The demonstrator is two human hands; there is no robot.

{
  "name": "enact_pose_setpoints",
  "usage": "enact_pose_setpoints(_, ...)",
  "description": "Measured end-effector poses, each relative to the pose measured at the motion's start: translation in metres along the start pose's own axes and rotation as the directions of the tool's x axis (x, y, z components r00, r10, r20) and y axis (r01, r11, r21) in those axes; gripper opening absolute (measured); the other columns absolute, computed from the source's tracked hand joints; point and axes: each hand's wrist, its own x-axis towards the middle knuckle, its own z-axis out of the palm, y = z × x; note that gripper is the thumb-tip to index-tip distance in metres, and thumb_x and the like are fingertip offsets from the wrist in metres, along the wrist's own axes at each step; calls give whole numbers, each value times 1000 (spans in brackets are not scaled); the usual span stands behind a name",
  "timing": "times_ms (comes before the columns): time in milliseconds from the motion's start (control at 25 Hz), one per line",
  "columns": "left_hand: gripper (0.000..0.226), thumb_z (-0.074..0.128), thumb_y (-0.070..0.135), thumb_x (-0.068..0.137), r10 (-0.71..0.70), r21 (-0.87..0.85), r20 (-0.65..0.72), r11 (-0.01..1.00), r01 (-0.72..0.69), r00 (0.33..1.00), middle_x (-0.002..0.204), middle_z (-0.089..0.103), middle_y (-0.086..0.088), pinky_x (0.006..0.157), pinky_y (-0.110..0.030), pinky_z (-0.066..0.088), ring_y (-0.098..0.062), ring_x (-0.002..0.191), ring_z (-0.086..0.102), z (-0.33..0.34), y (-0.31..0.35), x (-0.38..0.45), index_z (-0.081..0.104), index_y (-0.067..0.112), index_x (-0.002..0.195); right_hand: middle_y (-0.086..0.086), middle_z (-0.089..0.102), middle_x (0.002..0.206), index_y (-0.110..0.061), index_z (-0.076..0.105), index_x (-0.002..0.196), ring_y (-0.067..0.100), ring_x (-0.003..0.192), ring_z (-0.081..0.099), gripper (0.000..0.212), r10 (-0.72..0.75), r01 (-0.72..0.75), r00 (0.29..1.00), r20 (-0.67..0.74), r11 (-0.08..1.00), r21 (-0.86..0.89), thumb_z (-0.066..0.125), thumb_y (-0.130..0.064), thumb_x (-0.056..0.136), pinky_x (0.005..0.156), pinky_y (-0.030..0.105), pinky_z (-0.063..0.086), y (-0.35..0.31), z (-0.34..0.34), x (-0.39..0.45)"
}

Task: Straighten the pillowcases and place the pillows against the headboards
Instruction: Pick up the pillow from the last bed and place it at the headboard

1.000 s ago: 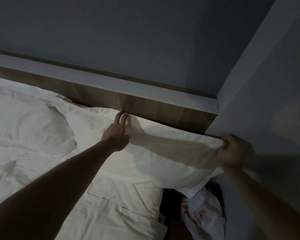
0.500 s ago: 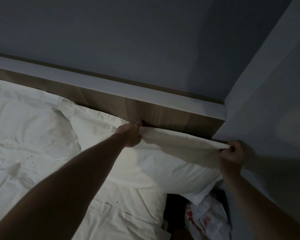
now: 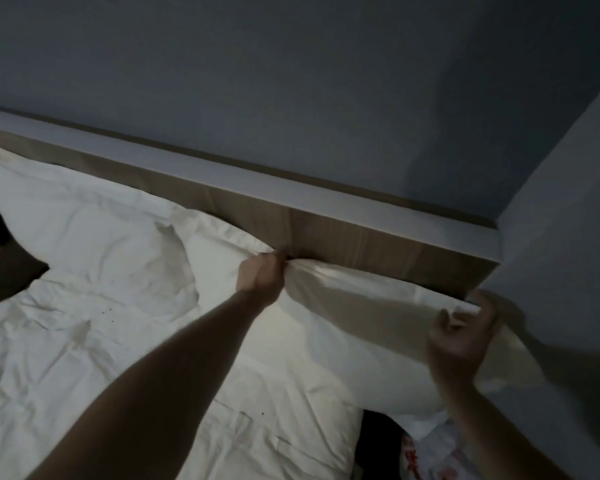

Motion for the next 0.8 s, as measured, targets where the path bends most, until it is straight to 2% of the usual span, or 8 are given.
enact_pose_setpoints(40, 22, 44, 31, 100, 5, -75, -3, 997, -5, 1000, 101, 75, -14, 74, -40, 50, -40, 93, 70, 1, -2, -5, 59, 26, 114, 16, 52, 123, 1, 53, 130, 19, 90, 52, 44, -39, 31, 990, 138, 998, 57, 60, 7, 87, 75, 26, 50, -14, 11, -14)
enact_pose_setpoints(120, 19, 46, 34, 99, 29, -171, 26, 985, -24, 999, 103, 75, -10, 75, -39, 53, -38, 93, 70, 6, -13, -17, 51, 26, 115, 5, 51, 128, -10, 52, 138, 17, 97, 55, 48, -148, 98, 904, 401, 985, 143, 61, -16, 91, 75, 33, 52, -31, 40, -35)
enact_pose_setpoints(240, 34, 57, 30, 92, -55, -242, -92, 970, 31, 994, 123, 63, -4, 80, -40, 55, -31, 101, 66, -9, -56, -13, 49, 22, 124, 4, 55, 139, -15, 53, 141, 24, 119, 56, 61, -235, 222, 760, 607, 970, 98, 50, -43, 87, 95, 39, 50, -46, 85, -39)
enact_pose_setpoints(320, 46, 61, 20, 89, -191, -198, -199, 968, 152, 961, 140, 46, -7, 76, -42, 53, -36, 107, 63, -29, -96, 5, 47, 17, 132, 8, 59, 139, -12, 56, 139, 29, 125, 57, 64, -243, 295, 719, 651, 955, 30, 44, -49, 89, 103, 40, 45, -52, 114, -38)
enact_pose_setpoints(440, 67, 59, 10, 89, -269, -46, -107, 963, 266, 957, 158, 33, -2, 75, -44, 53, -41, 113, 63, -47, -142, 35, 35, 22, 150, 12, 64, 137, -12, 59, 141, 34, 123, 62, 62, -246, 438, 691, 680, 891, -123, 39, -51, 98, 97, 42, 51, -60, 147, -38)
enact_pose_setpoints(560, 61, 62, 26, 95, -241, 52, 7, 969, 240, 971, 147, 52, -9, 89, -47, 53, -41, 119, 62, -46, -153, 53, 36, 30, 150, 8, 63, 139, -21, 58, 142, 30, 120, 65, 46, -101, 385, 693, 713, 889, -248, 52, -41, 102, 88, 42, 54, -65, 162, -38)
enact_pose_setpoints(680, 50, 59, 37, 96, -187, 167, 70, 971, 174, 980, 136, 64, -11, 93, -43, 50, -38, 118, 65, -43, -147, 61, 47, 33, 145, 10, 76, 110, -16, 73, 119, 32, 98, 72, 31, -81, 360, 726, 683, 891, -278, 52, -28, 100, 76, 39, 55, -63, 166, -36)
enact_pose_setpoints(800, 47, 54, 35, 97, -149, 104, 72, 984, 141, 986, 145, 59, -7, 93, -43, 52, -37, 119, 65, -36, -136, 60, 49, 29, 143, 9, 77, 91, -17, 78, 100, 35, 86, 71, 34, -132, 306, 787, 602, 932, -196, 48, -30, 91, 71, 38, 55, -63, 166, -28)
